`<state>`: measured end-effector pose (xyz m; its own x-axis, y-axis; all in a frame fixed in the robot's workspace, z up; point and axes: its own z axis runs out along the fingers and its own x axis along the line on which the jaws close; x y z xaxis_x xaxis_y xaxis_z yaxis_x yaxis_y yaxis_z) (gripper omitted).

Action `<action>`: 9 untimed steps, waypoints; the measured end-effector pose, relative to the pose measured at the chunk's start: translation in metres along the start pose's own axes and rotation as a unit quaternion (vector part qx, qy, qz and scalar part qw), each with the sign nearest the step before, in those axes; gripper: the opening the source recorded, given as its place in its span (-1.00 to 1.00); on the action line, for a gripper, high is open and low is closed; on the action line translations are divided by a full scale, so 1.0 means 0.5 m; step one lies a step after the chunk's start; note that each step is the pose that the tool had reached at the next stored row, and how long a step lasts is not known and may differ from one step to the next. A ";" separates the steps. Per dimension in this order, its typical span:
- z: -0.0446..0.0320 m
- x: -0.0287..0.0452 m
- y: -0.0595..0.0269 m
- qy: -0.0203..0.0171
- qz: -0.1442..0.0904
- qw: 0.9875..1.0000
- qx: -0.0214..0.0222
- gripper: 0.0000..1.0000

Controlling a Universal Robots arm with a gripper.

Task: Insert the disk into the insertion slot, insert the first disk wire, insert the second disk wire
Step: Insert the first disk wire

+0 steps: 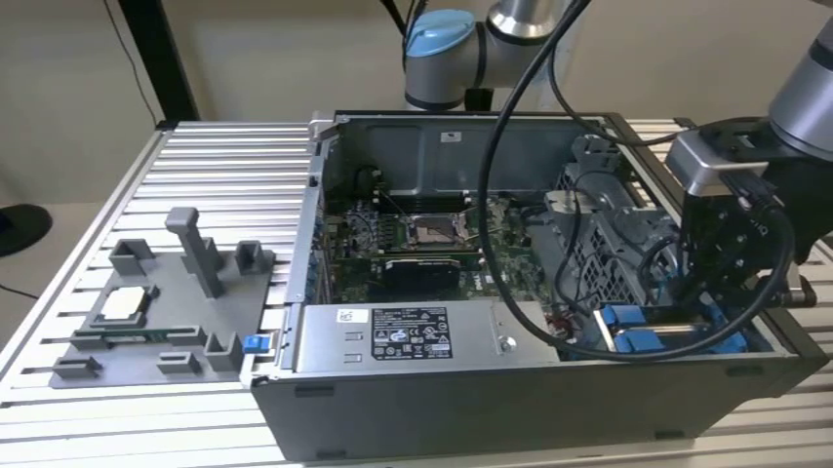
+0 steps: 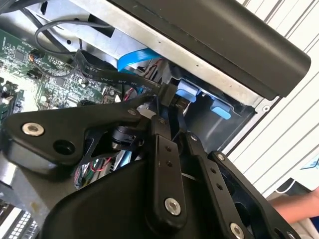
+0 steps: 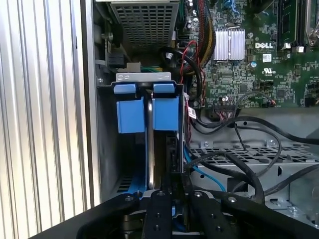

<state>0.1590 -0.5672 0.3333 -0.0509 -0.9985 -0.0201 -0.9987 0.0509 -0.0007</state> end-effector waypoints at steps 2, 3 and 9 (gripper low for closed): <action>0.001 0.000 0.000 0.000 0.000 1.000 0.000 -1.00; 0.002 0.000 0.000 -0.001 0.000 1.000 0.000 -1.00; -0.034 -0.001 0.000 -0.001 0.000 1.000 0.000 -1.00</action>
<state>0.1588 -0.5673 0.3504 -0.0511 -0.9985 -0.0218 -0.9987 0.0511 0.0001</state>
